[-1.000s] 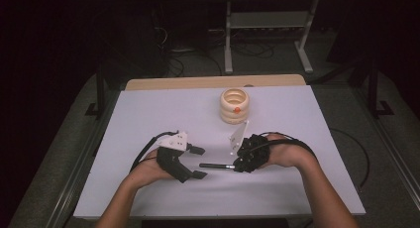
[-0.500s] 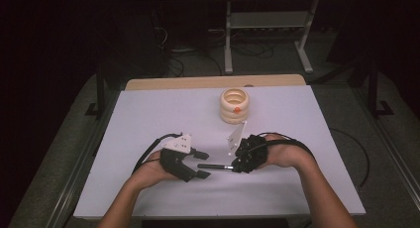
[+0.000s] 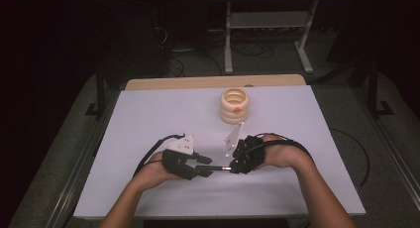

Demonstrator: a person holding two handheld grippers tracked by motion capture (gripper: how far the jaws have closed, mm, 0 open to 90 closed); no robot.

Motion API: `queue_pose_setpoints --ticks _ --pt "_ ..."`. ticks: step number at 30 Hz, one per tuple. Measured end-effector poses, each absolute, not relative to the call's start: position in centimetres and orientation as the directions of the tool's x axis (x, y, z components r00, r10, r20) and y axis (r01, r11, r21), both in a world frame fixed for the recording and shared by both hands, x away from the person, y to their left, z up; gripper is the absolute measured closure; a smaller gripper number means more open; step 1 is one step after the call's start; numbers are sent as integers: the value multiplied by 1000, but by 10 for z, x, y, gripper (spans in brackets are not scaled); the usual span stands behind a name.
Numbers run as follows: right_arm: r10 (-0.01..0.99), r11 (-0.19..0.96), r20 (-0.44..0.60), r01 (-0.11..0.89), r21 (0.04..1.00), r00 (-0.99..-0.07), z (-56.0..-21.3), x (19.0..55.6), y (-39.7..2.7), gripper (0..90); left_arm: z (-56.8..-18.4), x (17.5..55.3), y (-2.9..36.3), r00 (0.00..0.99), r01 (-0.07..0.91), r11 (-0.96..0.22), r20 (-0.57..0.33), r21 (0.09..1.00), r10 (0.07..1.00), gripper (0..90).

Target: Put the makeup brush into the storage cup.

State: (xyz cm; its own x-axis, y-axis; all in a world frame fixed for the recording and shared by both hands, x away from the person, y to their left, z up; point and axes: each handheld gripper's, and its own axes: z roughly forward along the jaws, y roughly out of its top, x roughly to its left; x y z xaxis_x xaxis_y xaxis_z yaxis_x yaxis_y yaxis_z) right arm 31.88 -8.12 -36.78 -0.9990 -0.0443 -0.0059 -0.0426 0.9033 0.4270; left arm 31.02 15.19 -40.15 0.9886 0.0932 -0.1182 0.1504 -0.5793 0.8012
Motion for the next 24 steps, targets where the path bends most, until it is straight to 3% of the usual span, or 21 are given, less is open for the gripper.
queue_pose_setpoints --ticks 10,24 --pt "-51 904 -8 -50 424 -999 -369 319 -79 765 -404 311 151 988 154 -590 -130 793 83 680" --pt "-65 906 -8 -62 418 -998 -372 320 -75 765 -406 311 150 987 161 -603 -143 781 77 756"
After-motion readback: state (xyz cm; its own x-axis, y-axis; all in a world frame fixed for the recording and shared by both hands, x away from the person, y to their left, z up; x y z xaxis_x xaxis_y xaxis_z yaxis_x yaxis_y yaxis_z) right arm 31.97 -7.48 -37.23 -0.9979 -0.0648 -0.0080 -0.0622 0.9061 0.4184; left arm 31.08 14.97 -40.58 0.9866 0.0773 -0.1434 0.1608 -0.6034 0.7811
